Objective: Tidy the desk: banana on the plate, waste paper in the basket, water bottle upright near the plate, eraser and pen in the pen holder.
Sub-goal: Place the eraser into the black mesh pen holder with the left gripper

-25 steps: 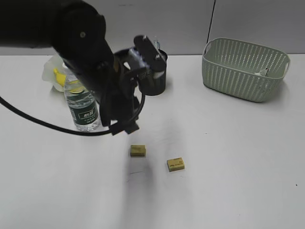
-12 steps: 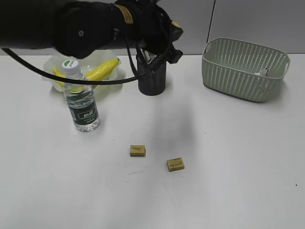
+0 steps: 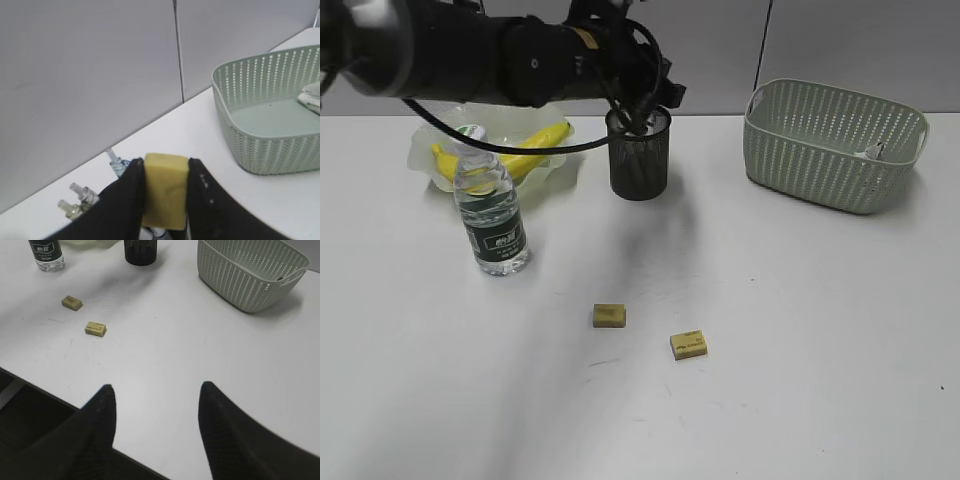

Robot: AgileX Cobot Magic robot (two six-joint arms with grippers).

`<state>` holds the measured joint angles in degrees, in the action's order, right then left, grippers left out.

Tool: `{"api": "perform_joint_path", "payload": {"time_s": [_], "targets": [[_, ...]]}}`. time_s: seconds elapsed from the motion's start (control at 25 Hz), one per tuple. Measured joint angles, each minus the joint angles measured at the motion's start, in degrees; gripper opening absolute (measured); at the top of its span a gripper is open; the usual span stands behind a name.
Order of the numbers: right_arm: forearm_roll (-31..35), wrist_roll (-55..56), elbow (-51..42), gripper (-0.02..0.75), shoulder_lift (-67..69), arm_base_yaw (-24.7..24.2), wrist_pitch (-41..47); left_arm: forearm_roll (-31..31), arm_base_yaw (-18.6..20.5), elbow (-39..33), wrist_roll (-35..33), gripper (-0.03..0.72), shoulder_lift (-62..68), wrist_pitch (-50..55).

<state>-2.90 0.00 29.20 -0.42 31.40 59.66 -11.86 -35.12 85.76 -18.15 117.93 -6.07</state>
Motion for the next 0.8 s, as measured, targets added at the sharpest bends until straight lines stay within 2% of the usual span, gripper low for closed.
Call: {"api": "perform_joint_path", "payload": {"time_s": [0.32,0.8], "targets": [[0.0,0.0,0.0,0.426,0.0,0.0,0.0,-2.2,1.5,6.5,0.0,0.193,6.8,3.9],[0.0,0.0,0.0,0.426,0.0,0.0,0.0,-2.7,1.7,7.3,0.0,0.193,9.4,3.5]]}}
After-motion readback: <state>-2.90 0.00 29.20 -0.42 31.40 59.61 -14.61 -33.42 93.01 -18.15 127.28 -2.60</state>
